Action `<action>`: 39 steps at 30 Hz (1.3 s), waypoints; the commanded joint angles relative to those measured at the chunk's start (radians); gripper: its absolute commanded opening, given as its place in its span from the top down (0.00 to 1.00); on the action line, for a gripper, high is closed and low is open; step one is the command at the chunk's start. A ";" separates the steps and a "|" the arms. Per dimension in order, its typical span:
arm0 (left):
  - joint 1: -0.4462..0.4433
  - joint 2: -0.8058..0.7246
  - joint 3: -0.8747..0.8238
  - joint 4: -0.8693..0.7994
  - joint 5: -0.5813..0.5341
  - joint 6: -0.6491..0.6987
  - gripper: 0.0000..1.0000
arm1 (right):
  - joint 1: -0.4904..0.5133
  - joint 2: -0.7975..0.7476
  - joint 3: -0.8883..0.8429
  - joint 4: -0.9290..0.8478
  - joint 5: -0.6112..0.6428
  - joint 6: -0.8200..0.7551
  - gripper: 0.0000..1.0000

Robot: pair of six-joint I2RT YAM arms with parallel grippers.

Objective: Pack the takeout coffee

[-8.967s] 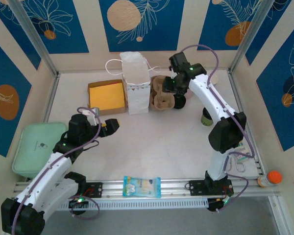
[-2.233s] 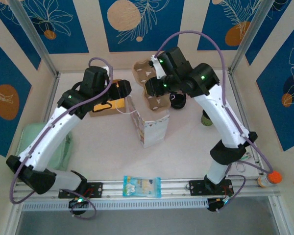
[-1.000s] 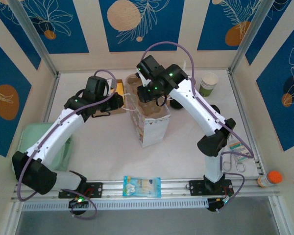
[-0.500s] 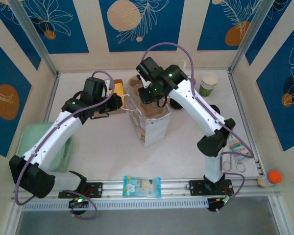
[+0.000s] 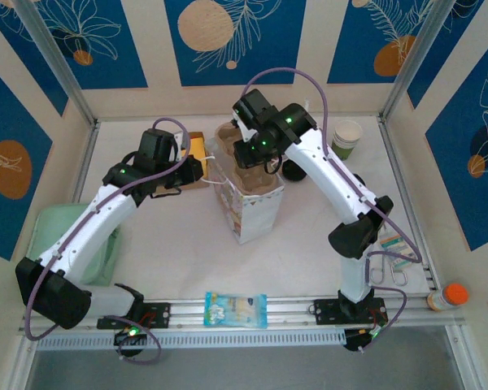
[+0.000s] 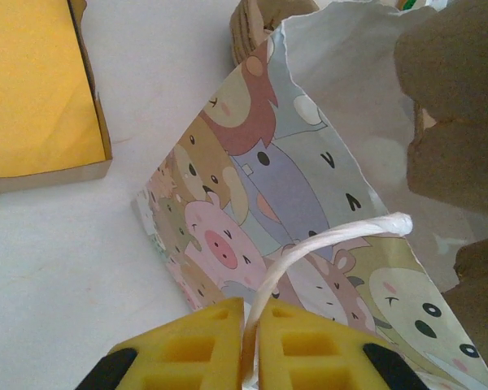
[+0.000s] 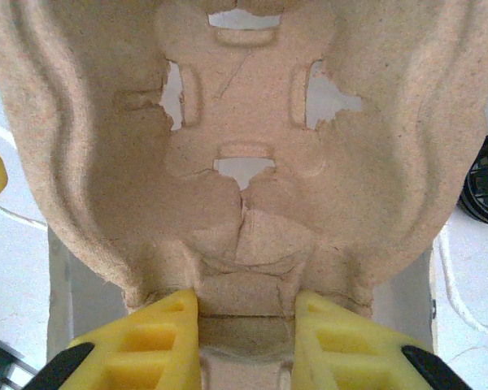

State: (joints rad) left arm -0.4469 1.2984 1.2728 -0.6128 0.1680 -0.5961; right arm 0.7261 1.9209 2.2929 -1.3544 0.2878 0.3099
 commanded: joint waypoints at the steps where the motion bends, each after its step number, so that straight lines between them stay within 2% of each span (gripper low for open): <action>1: 0.013 -0.023 -0.010 0.015 0.005 0.000 0.88 | -0.004 -0.001 0.028 -0.009 -0.026 -0.009 0.75; 15: 0.013 -0.043 -0.004 0.013 0.009 -0.006 0.88 | 0.048 0.010 -0.034 0.002 0.087 -0.028 0.76; 39: 0.014 -0.047 0.010 0.000 -0.009 -0.004 0.88 | 0.058 -0.060 -0.192 0.074 0.066 -0.094 0.78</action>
State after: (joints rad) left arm -0.4469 1.2705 1.2701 -0.6132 0.1677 -0.5964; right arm 0.7780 1.9072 2.1155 -1.2793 0.3691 0.2344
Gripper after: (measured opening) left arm 0.120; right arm 0.220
